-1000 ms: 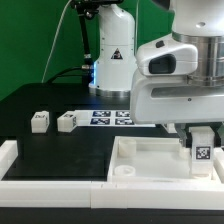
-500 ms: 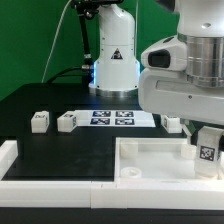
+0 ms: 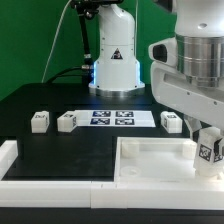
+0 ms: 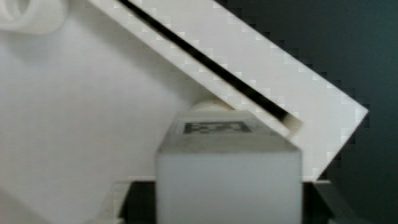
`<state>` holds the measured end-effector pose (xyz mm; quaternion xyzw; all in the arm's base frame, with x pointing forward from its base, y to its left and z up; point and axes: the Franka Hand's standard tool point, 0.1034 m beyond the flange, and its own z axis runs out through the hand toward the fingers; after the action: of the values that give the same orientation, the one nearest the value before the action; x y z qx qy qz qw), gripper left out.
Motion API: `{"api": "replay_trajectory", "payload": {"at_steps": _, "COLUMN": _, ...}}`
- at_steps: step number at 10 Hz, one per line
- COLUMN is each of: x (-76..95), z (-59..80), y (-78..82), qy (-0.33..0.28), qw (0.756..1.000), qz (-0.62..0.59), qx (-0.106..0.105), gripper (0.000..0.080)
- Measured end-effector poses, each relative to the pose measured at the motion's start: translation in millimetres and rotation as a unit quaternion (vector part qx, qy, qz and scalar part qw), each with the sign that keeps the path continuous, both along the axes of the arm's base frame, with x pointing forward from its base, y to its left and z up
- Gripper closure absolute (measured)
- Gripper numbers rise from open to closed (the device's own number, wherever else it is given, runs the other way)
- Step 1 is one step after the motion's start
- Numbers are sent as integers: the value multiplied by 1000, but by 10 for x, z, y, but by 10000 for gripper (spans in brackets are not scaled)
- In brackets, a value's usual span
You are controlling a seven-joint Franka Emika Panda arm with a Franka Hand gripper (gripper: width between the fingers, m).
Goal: Assemble one leg
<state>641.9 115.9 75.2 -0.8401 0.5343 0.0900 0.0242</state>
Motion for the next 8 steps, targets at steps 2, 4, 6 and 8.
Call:
{"api": "replay_trajectory", "payload": {"at_steps": 2, "x": -2, "z": 1, "y": 13, "qy": 0, "qw": 1000, "qz": 2, "qx": 2, "gripper": 508}}
{"api": "replay_trajectory", "payload": {"at_steps": 4, "x": -8, "z": 4, "y": 70, "qy": -5, "qw": 999, "qz": 34, "qx": 7, "gripper": 263}}
{"api": "replay_trajectory", "payload": {"at_steps": 6, "x": -20, "z": -4, "y": 84, "qy": -16, "qw": 992, "qz": 121, "qx": 17, "gripper": 157}}
{"api": "replay_trajectory", "payload": {"at_steps": 8, "x": -54, "z": -10, "y": 132, "qy": -28, "qw": 969, "qz": 244, "qx": 33, "gripper": 152}}
